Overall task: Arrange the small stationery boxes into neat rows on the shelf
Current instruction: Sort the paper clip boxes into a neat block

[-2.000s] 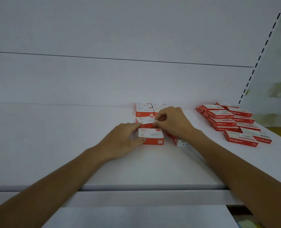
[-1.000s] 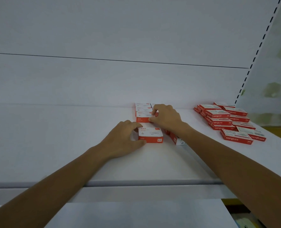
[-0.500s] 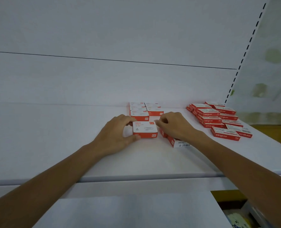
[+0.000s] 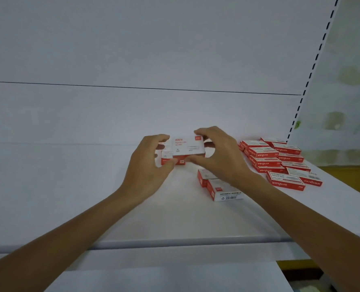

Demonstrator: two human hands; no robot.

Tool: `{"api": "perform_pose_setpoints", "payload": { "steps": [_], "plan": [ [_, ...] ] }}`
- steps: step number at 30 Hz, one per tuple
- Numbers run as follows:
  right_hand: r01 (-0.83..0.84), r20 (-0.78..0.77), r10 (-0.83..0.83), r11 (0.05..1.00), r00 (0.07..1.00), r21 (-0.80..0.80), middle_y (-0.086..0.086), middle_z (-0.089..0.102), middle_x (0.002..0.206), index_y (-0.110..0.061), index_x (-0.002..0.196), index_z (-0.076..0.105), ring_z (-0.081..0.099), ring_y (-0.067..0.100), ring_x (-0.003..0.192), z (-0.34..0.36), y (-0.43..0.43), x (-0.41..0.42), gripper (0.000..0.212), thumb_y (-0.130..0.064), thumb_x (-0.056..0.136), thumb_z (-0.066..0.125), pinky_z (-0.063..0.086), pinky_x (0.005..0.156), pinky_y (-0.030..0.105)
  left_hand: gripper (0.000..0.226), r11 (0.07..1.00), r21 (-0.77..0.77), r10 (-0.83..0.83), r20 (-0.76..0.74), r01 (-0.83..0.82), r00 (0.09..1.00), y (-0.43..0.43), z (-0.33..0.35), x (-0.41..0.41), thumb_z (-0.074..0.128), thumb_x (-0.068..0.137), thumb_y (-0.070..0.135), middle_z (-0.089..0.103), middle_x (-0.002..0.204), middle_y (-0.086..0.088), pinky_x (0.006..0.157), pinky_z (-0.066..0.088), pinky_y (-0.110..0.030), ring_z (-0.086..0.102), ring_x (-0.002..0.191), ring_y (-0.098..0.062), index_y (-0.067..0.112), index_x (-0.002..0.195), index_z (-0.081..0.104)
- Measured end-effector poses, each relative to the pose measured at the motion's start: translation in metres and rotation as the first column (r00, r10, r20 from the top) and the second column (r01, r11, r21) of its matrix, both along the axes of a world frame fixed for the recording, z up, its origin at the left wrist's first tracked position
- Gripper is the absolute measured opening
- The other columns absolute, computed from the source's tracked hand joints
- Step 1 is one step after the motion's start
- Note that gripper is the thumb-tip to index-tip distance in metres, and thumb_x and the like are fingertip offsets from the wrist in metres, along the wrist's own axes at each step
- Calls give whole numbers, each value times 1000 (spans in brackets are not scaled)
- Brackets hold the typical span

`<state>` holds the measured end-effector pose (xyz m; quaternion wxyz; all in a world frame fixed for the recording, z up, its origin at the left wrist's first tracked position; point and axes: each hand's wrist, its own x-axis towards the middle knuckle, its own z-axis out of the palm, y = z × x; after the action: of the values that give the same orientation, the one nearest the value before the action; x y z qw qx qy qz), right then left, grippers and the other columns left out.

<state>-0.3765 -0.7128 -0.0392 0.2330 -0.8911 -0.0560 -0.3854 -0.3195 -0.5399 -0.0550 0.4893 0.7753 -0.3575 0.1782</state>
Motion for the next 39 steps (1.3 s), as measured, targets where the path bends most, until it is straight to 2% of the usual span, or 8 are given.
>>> {"api": "perform_pose_setpoints", "payload": {
  "steps": [5,8,12,20,25,30,34,39],
  "plan": [
    [76,-42,-79,995,996,-70,3,54,111,-14,116,52,48,9,93,2,-15,-1,55,-37,72,75,40,63,6,56,995,66,-65,-65,69,996,-14,-5,-18,64,81,14,48,131,8,92,42,-16,49,109,-6,22,132,42],
    [146,-68,-153,984,986,-97,-1,51,112,-22,119,50,47,7,80,-3,-23,-2,57,-45,72,72,37,53,5,60,989,107,-90,-83,99,992,-19,-6,-20,64,82,14,43,139,7,100,41,-27,47,118,-10,24,135,39],
    [81,-63,-82,996,995,-22,6,52,111,-13,117,52,48,9,72,-5,-30,1,55,-30,72,76,39,66,-3,65,975,203,-80,-72,94,994,-22,-8,-20,63,82,19,33,146,10,105,38,-29,41,125,-11,27,139,31],
    [58,-46,-60,998,997,-35,9,53,117,-12,125,52,50,2,64,-3,-42,6,54,-22,76,73,36,64,-7,67,972,217,-71,-68,84,995,-32,-8,-10,61,84,16,34,146,8,107,35,-33,38,129,-10,25,141,28],
    [110,-220,-118,993,968,-48,4,53,113,-14,124,53,50,1,67,-9,-49,17,52,-31,78,70,40,59,0,62,962,262,-55,-71,72,996,-33,-17,-3,59,84,15,33,145,6,107,34,-31,35,130,-12,23,139,32],
    [168,-538,-226,974,812,-155,5,58,118,-12,121,55,46,8,88,-16,-64,25,51,-42,81,64,35,71,17,42,935,349,-16,-116,56,993,-29,-26,4,57,85,19,42,134,4,102,35,-26,41,120,-10,22,126,49],
    [169,-573,-207,978,793,-120,4,59,117,-16,115,52,51,10,85,-19,-66,33,45,-40,80,67,34,55,10,35,899,408,-96,-168,157,981,-30,-28,2,56,87,27,55,123,12,92,33,-18,47,111,-4,31,121,54],
    [197,-543,-228,974,808,-115,3,59,113,-17,106,57,51,12,87,-20,-62,43,37,-37,78,69,41,65,19,41,858,486,-101,-158,166,982,-31,-27,1,55,87,35,48,134,11,100,28,-23,41,122,-8,33,127,50]
  ]
}}
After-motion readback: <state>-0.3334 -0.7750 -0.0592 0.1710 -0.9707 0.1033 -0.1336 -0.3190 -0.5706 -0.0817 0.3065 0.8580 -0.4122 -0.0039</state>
